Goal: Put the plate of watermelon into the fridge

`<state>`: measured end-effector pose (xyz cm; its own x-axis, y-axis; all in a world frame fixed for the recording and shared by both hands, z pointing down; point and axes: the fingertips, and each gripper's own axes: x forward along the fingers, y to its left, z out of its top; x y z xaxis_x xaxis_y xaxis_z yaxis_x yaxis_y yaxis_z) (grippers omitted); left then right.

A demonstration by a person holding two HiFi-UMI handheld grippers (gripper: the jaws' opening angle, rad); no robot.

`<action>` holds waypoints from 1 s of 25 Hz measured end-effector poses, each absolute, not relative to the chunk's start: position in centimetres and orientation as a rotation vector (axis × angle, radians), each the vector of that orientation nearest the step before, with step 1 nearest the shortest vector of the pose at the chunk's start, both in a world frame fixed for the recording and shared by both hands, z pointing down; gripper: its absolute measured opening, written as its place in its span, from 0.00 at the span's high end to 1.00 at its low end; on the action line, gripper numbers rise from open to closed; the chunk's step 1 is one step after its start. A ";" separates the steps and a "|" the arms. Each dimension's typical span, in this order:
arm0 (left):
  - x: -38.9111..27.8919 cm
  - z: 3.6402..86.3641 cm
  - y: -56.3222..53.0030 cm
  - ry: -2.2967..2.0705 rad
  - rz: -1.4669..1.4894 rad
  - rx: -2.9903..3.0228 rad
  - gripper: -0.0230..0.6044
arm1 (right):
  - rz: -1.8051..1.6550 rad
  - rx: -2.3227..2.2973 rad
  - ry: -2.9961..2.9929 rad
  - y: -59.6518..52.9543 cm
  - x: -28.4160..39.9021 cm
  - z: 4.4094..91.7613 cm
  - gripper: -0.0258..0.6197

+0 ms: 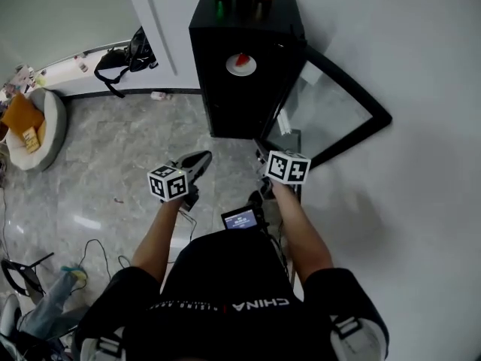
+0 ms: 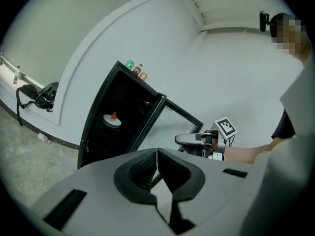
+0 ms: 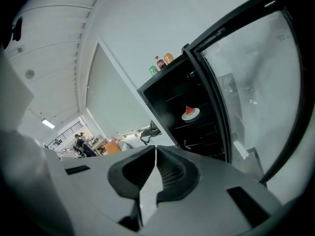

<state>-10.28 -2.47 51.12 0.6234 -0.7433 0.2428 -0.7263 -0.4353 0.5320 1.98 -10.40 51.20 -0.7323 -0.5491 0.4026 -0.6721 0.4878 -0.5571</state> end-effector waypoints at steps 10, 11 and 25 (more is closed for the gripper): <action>-11.2 51.8 10.0 -1.069 -0.047 2.264 0.94 | 1.063 1.174 -2.505 3.2 2.4 51.3 0.93; -11.1 51.7 10.6 -1.070 -0.056 2.269 0.94 | 1.062 1.179 -2.504 4.0 2.7 51.2 0.93; -3.7 51.0 13.4 -1.092 -0.030 2.288 0.94 | 0.873 1.065 -2.541 9.1 8.3 49.3 0.93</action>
